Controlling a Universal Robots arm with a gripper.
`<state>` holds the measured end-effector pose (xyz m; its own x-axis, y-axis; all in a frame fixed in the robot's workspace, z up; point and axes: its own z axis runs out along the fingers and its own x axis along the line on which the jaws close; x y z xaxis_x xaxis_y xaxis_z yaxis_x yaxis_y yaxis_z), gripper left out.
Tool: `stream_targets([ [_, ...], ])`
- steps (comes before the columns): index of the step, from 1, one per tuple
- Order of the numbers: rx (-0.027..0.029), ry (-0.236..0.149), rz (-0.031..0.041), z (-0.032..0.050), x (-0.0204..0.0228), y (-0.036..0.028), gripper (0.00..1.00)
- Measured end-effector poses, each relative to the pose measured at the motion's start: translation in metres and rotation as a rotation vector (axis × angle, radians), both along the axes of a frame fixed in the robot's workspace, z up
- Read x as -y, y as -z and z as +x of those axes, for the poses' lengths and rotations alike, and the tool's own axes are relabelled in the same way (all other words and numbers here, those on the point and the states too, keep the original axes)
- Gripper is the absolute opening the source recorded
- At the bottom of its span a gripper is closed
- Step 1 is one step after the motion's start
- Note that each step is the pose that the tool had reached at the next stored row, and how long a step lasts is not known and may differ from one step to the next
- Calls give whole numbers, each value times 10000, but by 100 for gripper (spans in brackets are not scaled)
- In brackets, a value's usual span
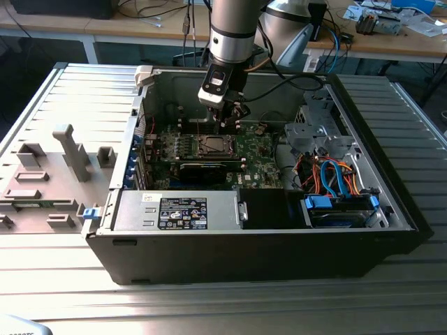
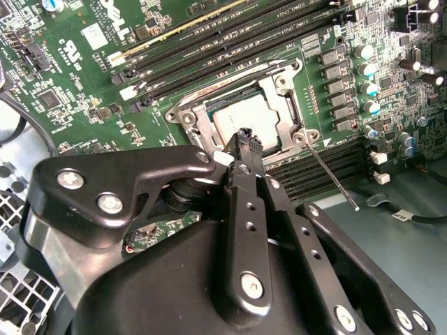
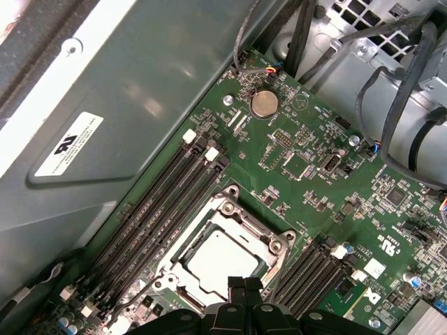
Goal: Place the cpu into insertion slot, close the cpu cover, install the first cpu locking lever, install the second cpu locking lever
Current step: 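Install the first cpu locking lever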
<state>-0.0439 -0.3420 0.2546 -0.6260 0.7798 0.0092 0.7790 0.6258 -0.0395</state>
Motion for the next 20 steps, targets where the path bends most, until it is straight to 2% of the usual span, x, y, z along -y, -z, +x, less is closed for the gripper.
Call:
stream_targets([
  [20, 0, -101, 0, 0, 0, 1, 11],
])
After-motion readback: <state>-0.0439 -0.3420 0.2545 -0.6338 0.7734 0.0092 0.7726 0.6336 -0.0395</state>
